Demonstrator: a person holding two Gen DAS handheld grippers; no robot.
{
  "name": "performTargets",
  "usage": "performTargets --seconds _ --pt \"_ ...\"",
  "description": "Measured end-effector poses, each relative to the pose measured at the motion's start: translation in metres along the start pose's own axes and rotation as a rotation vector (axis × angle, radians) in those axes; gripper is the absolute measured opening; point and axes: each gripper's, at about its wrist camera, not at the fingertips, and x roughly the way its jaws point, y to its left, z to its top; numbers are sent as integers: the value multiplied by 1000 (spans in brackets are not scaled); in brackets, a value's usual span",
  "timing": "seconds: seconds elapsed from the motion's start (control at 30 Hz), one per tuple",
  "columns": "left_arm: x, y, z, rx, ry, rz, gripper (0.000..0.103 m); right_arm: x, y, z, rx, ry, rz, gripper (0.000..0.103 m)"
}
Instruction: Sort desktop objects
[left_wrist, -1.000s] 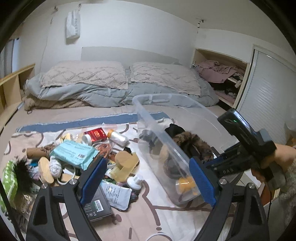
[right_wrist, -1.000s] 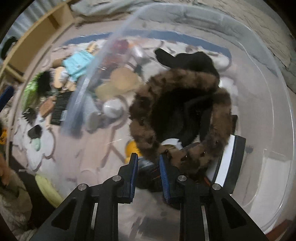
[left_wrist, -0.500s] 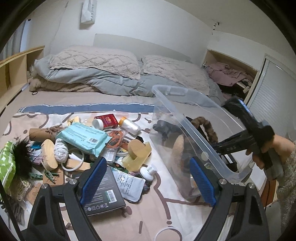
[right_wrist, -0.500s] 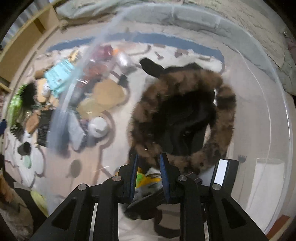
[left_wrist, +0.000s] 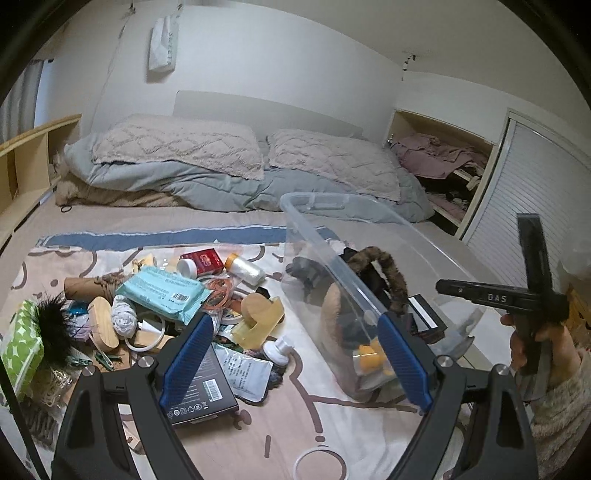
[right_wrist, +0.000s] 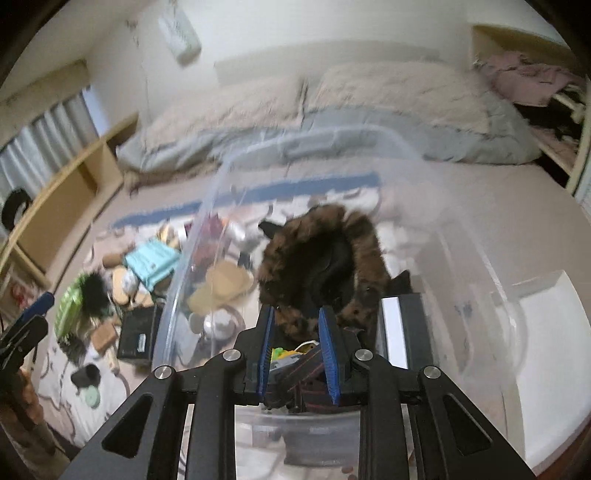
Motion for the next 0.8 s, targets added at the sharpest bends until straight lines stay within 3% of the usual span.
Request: performTargets --seconds 0.43,0.47,0.5,0.57,0.7,0.73,0.77,0.8 --pt "-29 -26 -1 27 -43 4 91 -63 8 -38 53 -280 -42 25" --pt "-31 -27 -2 30 -48 5 92 -66 9 -41 55 -292 -48 33" --pt "-33 -29 -3 37 -55 5 96 -70 11 -45 56 -312 -59 57" --pt "-38 -31 -5 45 -76 17 99 -75 14 -52 58 -339 -76 79" --pt "-48 -35 -8 63 -108 30 103 -86 24 -65 33 -389 -98 81" --pt "-50 -36 -8 68 -113 33 103 -88 26 -67 30 -399 -103 84" --pt "-52 -37 -9 77 -117 39 103 -90 28 -70 28 -412 -111 98" --pt "-55 -39 -10 89 -128 48 103 -93 30 -73 25 -426 -113 103"
